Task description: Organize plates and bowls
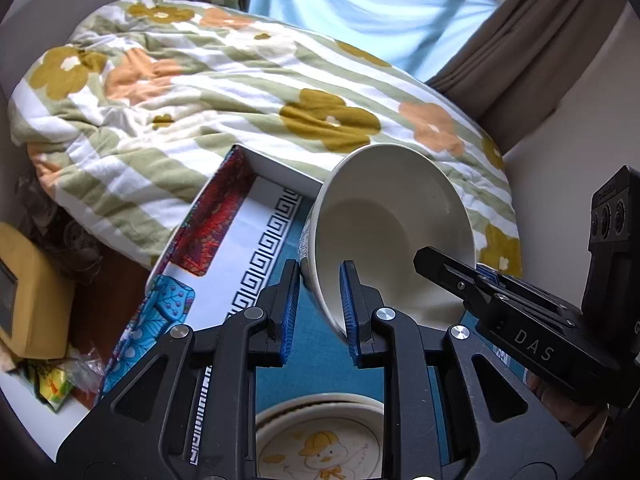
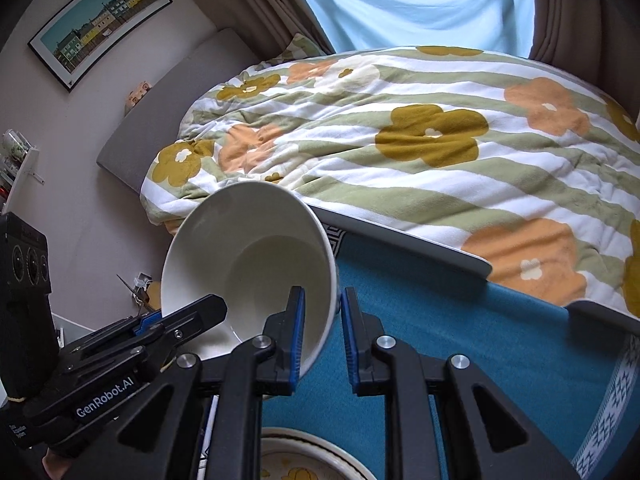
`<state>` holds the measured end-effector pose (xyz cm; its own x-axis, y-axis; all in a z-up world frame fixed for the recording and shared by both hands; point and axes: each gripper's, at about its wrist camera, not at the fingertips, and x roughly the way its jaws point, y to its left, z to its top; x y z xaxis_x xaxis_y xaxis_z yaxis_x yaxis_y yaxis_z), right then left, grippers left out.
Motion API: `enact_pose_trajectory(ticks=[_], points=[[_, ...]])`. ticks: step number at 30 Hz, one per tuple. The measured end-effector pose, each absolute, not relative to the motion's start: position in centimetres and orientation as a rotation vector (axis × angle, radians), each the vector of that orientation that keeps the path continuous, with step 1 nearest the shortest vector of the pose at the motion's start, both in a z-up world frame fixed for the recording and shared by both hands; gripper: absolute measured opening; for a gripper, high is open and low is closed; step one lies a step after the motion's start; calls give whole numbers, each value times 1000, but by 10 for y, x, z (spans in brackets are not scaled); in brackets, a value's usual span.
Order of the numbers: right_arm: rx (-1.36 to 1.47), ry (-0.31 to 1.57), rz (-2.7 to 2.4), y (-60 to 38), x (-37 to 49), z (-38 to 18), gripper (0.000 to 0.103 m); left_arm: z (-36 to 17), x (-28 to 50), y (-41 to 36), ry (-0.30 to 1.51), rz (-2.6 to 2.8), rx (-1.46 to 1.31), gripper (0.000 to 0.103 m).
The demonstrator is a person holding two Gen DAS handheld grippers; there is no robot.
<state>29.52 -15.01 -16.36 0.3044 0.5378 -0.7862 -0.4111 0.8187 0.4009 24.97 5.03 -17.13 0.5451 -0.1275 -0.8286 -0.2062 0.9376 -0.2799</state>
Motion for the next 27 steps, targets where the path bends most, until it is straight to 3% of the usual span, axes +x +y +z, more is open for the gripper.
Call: enact_pose_trajectory(ticks=[14,27], points=[[206,1004,484,-314,176,-113,17,-132,146,-124,962,-114,-276,18],[226,1084,358,-441,102,-140,17,-177,95,-251,1104,-209,-281,18]])
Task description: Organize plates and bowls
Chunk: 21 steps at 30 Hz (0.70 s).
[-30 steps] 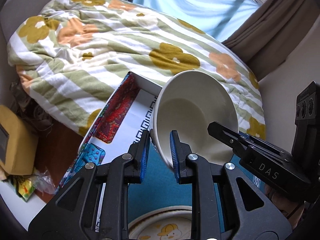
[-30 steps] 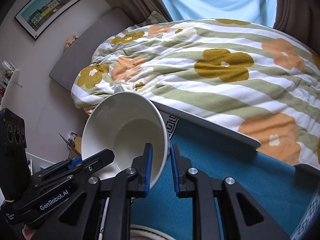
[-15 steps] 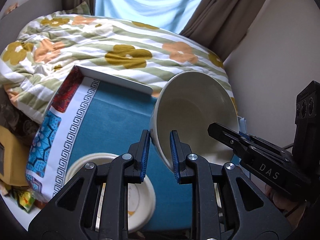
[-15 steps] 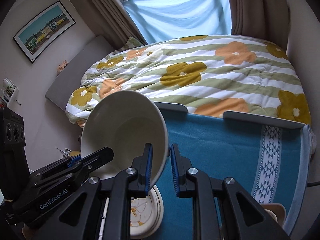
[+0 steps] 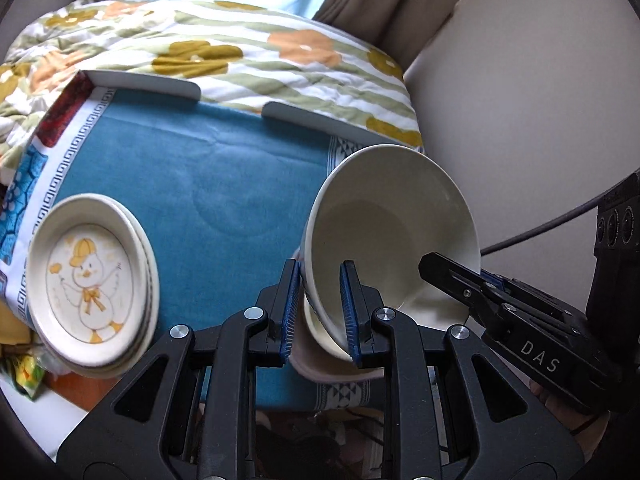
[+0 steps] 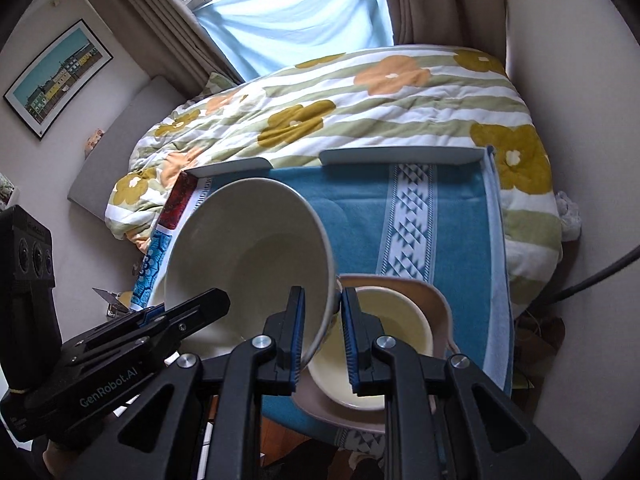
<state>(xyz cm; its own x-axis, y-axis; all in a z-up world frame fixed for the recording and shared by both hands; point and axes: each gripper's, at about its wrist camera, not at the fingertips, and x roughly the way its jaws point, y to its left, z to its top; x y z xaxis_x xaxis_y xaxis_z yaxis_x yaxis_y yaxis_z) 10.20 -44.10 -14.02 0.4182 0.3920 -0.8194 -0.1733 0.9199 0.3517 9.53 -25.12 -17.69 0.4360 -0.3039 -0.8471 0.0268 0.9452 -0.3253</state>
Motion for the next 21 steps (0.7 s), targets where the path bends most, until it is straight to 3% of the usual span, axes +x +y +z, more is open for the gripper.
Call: enact_pose_trajectory(ticks=[9,21], points=[[314,1214,290,-479,88,-201,17,-224,95,-287,1237,-245,-190,18],[257,1245,241,-476,91,-220,17,-247,107,-308,1297,-245,-15,18]])
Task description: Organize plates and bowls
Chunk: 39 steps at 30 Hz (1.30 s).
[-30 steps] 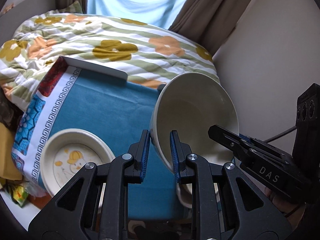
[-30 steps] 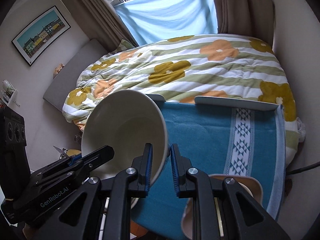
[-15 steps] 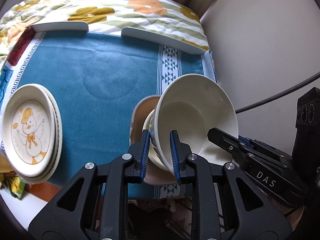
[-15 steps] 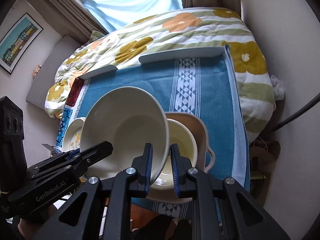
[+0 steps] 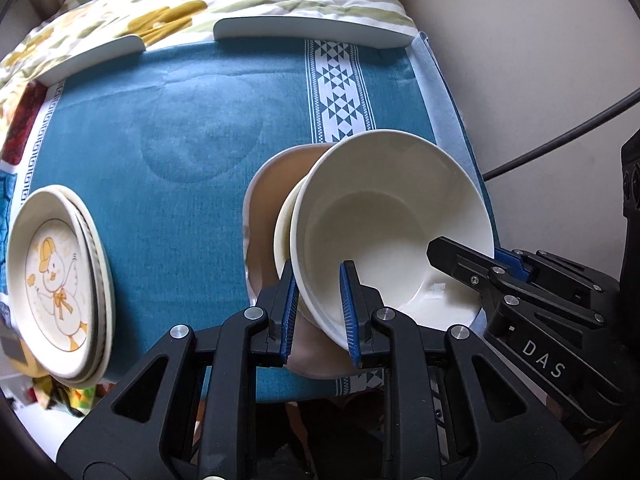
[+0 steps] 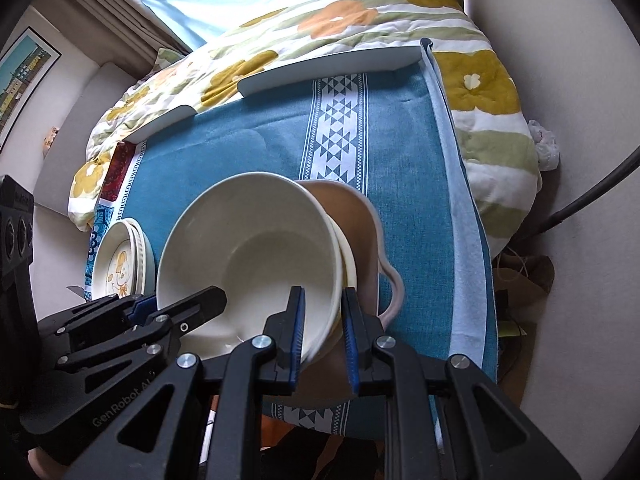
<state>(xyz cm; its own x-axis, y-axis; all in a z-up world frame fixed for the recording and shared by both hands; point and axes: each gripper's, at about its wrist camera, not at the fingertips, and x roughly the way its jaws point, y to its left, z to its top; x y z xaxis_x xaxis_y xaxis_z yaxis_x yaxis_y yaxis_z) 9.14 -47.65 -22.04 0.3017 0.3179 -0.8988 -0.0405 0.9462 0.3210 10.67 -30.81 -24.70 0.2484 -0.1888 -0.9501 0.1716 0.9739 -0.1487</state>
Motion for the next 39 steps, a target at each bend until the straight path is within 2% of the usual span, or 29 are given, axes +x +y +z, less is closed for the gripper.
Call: enact_pose_trajectory(ticks=[26,39], points=[[250,1244,227,-477,89,-224,17,-253,105,-332,1276,-177,230,18],[250,1245,231,-477,89,-225,17,-253,105,-332,1276,-165,238,18]])
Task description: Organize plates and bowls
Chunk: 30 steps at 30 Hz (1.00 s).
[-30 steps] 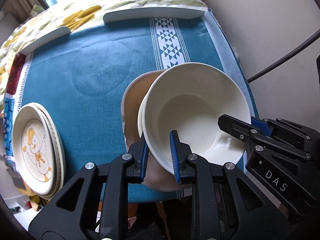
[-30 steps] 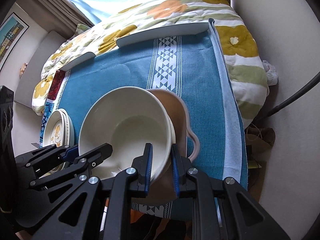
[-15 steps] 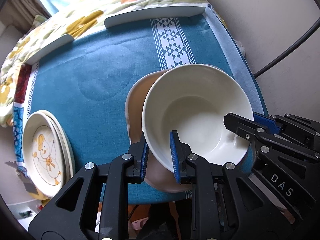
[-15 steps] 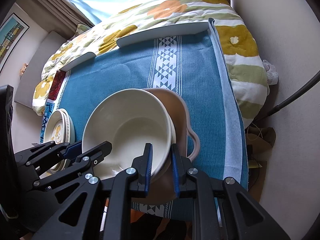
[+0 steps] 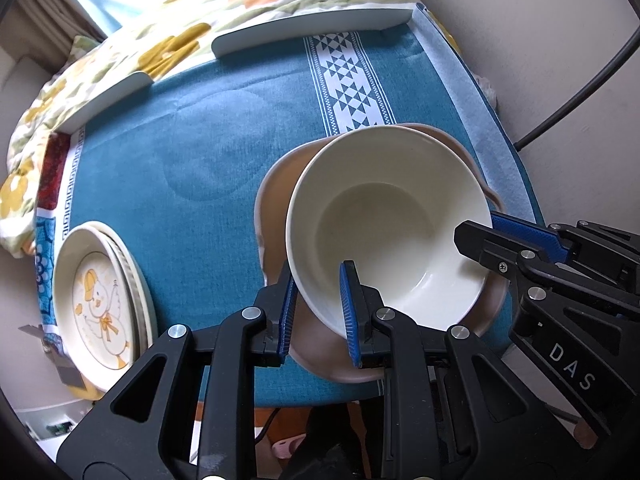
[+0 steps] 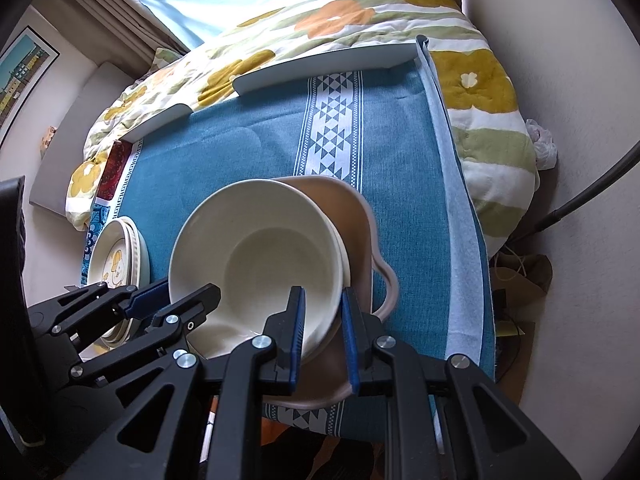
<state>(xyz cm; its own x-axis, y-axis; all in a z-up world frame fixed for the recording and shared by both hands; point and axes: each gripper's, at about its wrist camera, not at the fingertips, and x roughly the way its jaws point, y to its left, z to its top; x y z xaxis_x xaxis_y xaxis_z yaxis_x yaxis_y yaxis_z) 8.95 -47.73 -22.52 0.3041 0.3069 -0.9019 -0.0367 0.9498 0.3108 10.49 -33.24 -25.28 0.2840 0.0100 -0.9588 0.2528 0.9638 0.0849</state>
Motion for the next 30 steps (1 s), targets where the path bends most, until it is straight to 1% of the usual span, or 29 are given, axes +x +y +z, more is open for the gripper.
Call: enact_pose_trajectory(ticks=[5,9,11,13,14,15,16,17,18,20,24,27,30], points=[[252,1248,240,-478,90,-225,17,-250,105,-330,1281,-171,217,18],[285,1220,254,-487,87,-214,17,-227,104,-322,1218,-170,198,22],[296,1199,266,-492,86,-204,17,-211,103,-316,1180,-165,197,36],[308,1165,293,-497,84,-189,17,-191,99,-310,1116,-147,209,86],[310,1143,310,-499,82,-180,19,-180,95,-306,1070,-139,216,96],[304,1119,318,-502,80,-171,34,-170,92,-303,1028,-134,225,103],[294,1097,320,-504,78,-163,69,-162,88,-300,997,-138,234,103],[280,1075,318,-507,75,-155,91,-156,84,-297,990,-152,243,103],[264,1053,312,-509,72,-148,103,-153,82,-294,997,-168,248,103],[225,1037,304,-515,67,-138,103,-152,78,-287,1034,-205,252,103],[67,1119,277,-517,65,-137,103,-171,74,-278,1162,-280,242,103],[-14,1176,239,-514,64,-152,103,-194,73,-276,1253,-279,238,103],[-21,1262,214,-513,69,-175,103,-217,77,-277,1331,-286,234,103]])
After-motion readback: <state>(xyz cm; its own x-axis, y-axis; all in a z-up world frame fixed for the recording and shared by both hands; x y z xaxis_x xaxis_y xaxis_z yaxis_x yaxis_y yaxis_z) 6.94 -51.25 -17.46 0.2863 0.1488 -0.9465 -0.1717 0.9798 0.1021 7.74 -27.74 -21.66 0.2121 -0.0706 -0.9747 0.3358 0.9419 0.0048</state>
